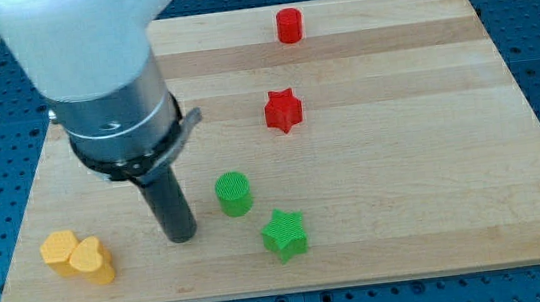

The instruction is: Move the green circle towards the top left of the green star

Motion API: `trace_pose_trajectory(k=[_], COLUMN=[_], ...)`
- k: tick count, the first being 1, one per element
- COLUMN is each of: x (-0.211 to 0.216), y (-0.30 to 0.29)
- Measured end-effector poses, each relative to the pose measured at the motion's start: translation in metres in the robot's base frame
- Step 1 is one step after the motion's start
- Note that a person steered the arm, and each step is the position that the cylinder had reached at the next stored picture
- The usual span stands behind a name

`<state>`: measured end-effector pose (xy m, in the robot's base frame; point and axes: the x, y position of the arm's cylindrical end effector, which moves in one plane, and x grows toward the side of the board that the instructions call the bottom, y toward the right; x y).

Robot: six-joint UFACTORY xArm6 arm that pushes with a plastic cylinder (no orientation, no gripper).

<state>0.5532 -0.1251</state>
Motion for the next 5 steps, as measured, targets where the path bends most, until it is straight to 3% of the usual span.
trace_pose_trajectory(k=[1,2,5], x=[-0.026,-0.056,-0.018], y=[-0.012,0.014,0.055])
